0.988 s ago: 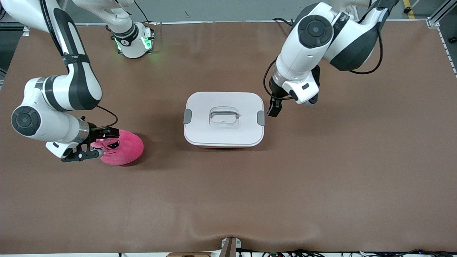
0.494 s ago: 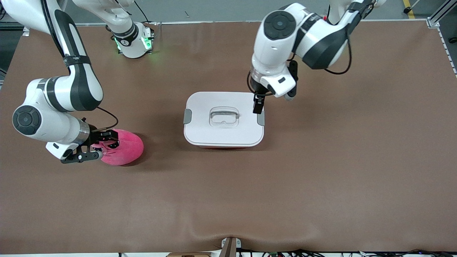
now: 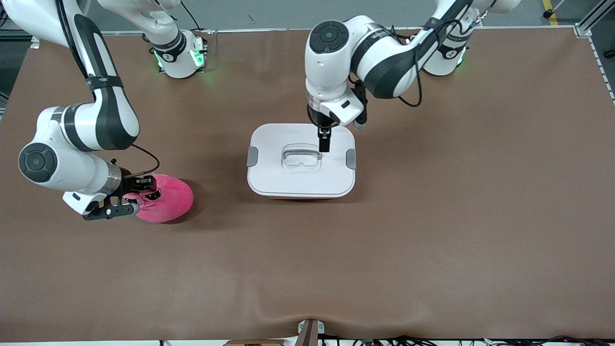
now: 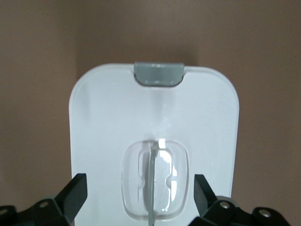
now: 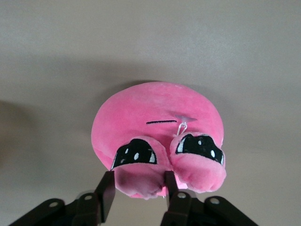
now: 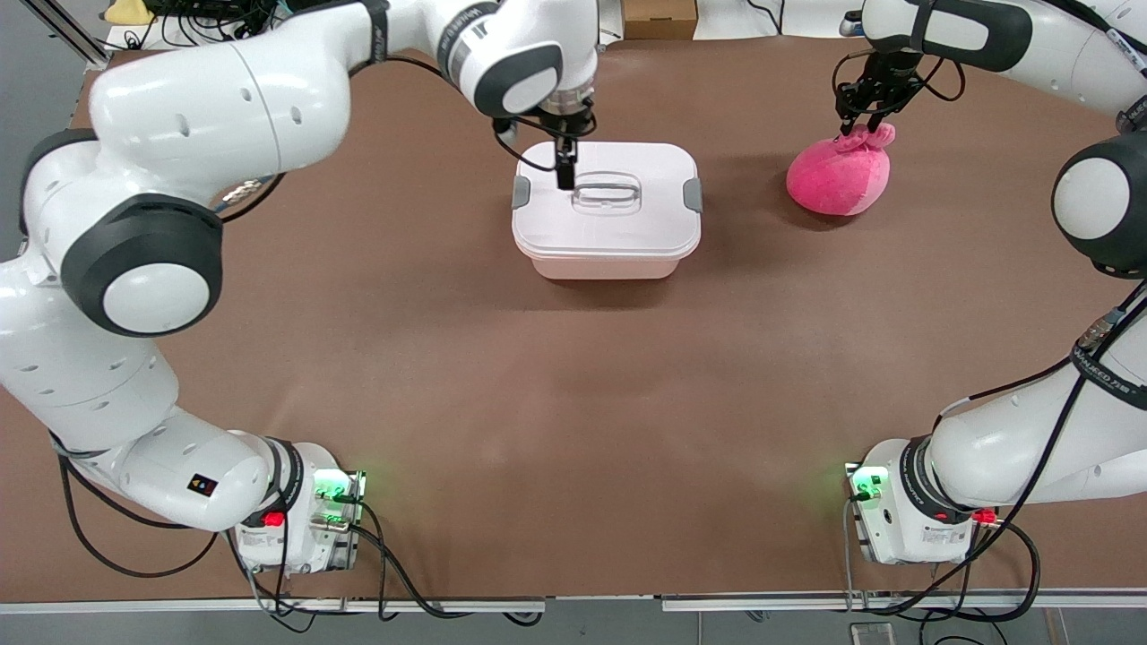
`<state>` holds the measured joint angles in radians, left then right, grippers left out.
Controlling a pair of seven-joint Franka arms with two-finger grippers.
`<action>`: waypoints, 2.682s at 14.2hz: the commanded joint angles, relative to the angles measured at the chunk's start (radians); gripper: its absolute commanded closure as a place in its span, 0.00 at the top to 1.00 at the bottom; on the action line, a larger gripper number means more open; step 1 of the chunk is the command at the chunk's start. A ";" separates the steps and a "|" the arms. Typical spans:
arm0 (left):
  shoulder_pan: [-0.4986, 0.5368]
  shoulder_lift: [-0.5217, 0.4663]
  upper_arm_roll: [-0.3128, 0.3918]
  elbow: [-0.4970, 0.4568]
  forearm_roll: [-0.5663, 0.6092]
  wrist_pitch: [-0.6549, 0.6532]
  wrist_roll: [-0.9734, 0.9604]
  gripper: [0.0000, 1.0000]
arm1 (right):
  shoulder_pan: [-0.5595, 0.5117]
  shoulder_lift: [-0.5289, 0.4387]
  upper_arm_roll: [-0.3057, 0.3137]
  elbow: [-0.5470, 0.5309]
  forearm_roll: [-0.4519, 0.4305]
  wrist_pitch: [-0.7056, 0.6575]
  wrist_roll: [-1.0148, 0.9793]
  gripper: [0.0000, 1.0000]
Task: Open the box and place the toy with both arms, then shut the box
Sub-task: 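Grasp the lid handle with the left gripper while the right gripper grasps the toy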
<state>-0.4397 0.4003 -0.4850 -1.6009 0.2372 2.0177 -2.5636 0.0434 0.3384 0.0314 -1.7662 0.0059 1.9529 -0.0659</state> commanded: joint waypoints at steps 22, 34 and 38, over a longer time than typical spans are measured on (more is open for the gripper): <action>-0.102 0.218 0.009 0.141 0.238 0.087 -0.112 0.76 | 0.003 -0.059 -0.001 0.134 -0.004 -0.143 -0.003 0.00; -0.100 0.238 0.009 0.141 0.238 0.090 -0.092 0.43 | 0.033 -0.110 0.004 0.152 -0.003 -0.173 -0.098 0.00; -0.100 0.226 0.008 0.139 0.231 0.076 -0.093 0.29 | 0.036 -0.116 0.005 0.188 -0.003 -0.235 -0.103 0.00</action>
<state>-0.5305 0.6225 -0.4807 -1.4819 0.4531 2.1013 -2.6643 0.0750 0.2385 0.0374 -1.6034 0.0053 1.7622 -0.1528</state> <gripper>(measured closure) 0.617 0.969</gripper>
